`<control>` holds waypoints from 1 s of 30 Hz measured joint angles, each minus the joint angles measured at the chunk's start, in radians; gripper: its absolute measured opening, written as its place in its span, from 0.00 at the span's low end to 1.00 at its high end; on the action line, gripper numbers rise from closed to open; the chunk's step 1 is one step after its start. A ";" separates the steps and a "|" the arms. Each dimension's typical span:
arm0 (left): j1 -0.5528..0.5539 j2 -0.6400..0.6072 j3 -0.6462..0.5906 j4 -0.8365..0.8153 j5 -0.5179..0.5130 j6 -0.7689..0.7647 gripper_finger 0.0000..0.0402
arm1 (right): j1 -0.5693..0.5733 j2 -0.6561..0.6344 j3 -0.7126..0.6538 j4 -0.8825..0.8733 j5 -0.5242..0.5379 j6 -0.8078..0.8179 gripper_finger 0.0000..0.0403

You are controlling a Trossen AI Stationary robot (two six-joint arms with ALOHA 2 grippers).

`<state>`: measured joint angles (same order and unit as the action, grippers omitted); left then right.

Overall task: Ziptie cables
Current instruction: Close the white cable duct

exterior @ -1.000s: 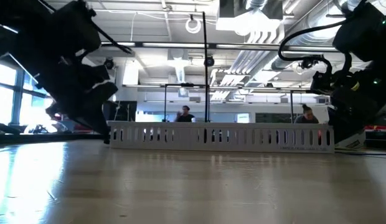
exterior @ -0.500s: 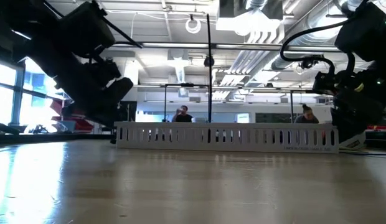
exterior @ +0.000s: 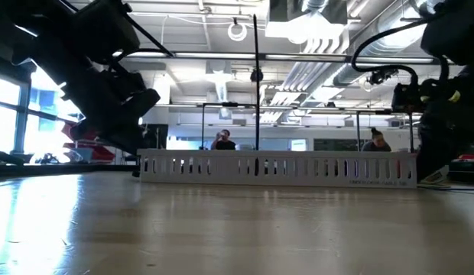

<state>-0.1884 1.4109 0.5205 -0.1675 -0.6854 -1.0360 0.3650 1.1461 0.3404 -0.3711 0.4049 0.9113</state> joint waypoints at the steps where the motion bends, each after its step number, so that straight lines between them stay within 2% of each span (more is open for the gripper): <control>1: -0.002 0.007 0.000 0.011 -0.005 -0.002 0.00 | 0.011 0.000 -0.006 0.004 -0.006 0.015 0.00; 7: -0.017 0.038 -0.002 0.059 -0.024 -0.010 0.00 | 0.049 0.018 -0.044 0.056 0.040 0.075 0.00; 16: -0.033 0.114 -0.003 0.134 -0.081 -0.038 0.00 | 0.049 0.032 -0.047 0.079 0.068 0.050 0.00; 23: -0.052 0.108 0.000 0.129 -0.051 -0.052 0.00 | 0.085 -0.022 0.027 -0.132 0.092 0.115 0.00; 30: -0.076 0.116 -0.001 0.146 -0.072 -0.073 0.00 | 0.177 -0.012 0.013 -0.123 0.135 0.244 0.00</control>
<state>-0.2648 1.5265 0.5194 -0.0220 -0.7570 -1.1090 0.5417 1.1341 0.3536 -0.4939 0.5401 1.1554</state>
